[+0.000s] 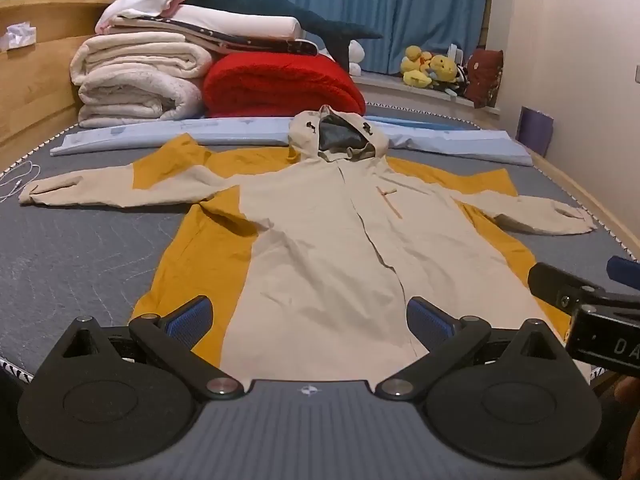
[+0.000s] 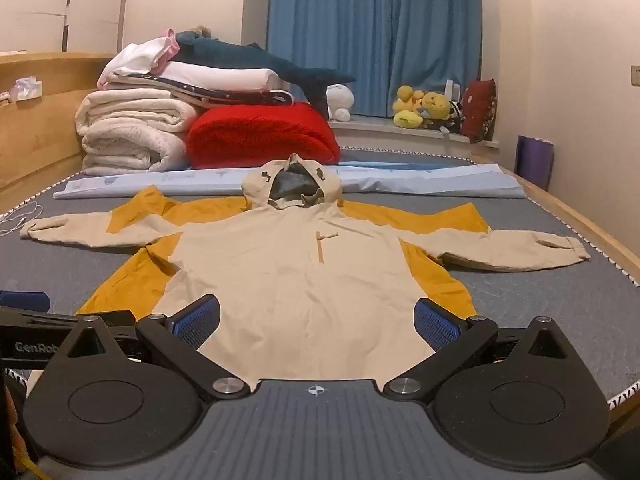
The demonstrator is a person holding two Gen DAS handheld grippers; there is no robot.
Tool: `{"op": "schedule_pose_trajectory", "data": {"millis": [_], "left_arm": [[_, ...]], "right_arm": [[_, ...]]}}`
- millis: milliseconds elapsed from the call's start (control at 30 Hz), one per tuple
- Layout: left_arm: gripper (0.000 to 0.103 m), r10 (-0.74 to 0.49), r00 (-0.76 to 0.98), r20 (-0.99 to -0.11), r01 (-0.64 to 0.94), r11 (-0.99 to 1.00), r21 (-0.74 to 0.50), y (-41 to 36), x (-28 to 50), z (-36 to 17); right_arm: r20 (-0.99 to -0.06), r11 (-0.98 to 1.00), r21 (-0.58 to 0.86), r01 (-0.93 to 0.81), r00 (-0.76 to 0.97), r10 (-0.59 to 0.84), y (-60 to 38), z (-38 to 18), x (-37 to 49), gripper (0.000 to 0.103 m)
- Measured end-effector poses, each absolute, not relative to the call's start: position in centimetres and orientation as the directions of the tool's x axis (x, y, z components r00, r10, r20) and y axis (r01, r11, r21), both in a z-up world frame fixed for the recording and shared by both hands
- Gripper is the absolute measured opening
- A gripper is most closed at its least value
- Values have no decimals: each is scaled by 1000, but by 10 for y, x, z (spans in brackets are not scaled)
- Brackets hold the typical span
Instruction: Fold large clothes
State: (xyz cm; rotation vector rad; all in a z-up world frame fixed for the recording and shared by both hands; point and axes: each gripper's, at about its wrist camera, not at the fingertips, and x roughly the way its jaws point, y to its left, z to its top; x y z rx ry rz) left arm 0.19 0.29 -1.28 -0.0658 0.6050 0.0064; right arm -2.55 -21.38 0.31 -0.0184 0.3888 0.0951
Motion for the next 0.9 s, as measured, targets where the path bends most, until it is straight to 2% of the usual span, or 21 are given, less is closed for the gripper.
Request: {"op": "schedule_pose_trajectory", "data": {"millis": [467,900], "left_arm": [[103,30,778,-628,-74,996,-43,8,7,-21],[103,25,773,-634,-61,997,-36,6,8,-21]], "right_arm": [[-412,994,14,-112,905,108,-213,-4,-22,102],[-426,991,-6,-136,897,120,-208,-4,-19,102]]}}
